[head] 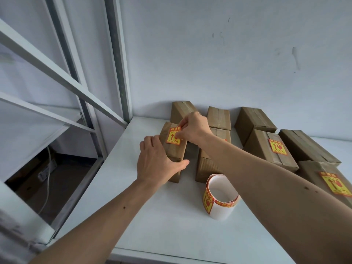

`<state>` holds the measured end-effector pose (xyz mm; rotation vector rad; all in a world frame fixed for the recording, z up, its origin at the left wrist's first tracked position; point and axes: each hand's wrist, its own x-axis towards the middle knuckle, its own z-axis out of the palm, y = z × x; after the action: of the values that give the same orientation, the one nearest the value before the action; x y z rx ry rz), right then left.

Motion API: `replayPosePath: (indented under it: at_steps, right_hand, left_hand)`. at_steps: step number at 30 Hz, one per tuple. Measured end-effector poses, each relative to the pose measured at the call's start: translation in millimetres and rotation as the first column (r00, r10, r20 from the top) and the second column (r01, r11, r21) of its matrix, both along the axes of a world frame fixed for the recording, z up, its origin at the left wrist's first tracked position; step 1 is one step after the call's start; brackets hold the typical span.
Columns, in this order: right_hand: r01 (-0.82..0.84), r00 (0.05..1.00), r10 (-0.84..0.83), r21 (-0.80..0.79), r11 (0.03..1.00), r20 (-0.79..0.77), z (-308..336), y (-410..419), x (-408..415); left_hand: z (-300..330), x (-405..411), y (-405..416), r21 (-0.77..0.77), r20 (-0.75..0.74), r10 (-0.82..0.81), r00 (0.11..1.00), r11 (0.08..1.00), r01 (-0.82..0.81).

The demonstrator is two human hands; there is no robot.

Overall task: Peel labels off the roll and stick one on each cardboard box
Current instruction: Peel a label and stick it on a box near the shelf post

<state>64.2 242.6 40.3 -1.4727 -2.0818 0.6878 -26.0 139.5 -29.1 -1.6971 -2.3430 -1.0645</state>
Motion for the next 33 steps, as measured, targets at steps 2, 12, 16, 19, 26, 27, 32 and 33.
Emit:
replayPosePath:
  at_steps: [2, 12, 16, 19, 26, 27, 32, 33]
  right_hand:
    - [0.010, 1.000, -0.010, -0.004, 1.000, 0.009, 0, 0, -1]
    - [0.145, 0.984, -0.148, 0.037, 0.989, 0.104, -3, 0, -13]
    - [0.187, 0.978, -0.189, 0.025, 0.982, 0.092, -5, -1, -14]
    - [0.192, 0.978, -0.191, -0.002, 0.981, 0.088, -5, -4, -15]
    - [0.251, 0.958, -0.250, 0.011, 0.968, 0.139, -11, 0, -8]
    - [0.259, 0.955, -0.259, 0.022, 0.966, 0.147, -11, 2, -8]
    - [0.223, 0.939, -0.241, 0.100, 0.970, 0.244, -9, 0, -12]
    - [0.212, 0.937, -0.232, 0.103, 0.972, 0.260, -9, 0, -11]
  left_hand:
    - [1, 0, -1, -0.006, -0.003, 0.000, 1.000, 1.000, 0.000]
    - [4, 1, -1, -0.006, -0.022, 0.009, 1.000, 1.000, -0.009]
    - [4, 2, -2, 0.018, -0.041, 0.008, 0.999, 1.000, -0.008]
    - [2, 2, -1, 0.024, -0.059, 0.019, 0.998, 1.000, -0.018]
    - [-2, -1, 1, 0.037, -0.005, 0.005, 1.000, 0.999, -0.005]
    - [-3, -1, 1, 0.038, -0.007, 0.003, 1.000, 0.999, -0.003]
    - [-4, -4, 2, 0.034, -0.018, 0.018, 1.000, 0.999, -0.017]
    - [-4, -4, 2, 0.032, -0.017, 0.018, 1.000, 0.999, -0.017]
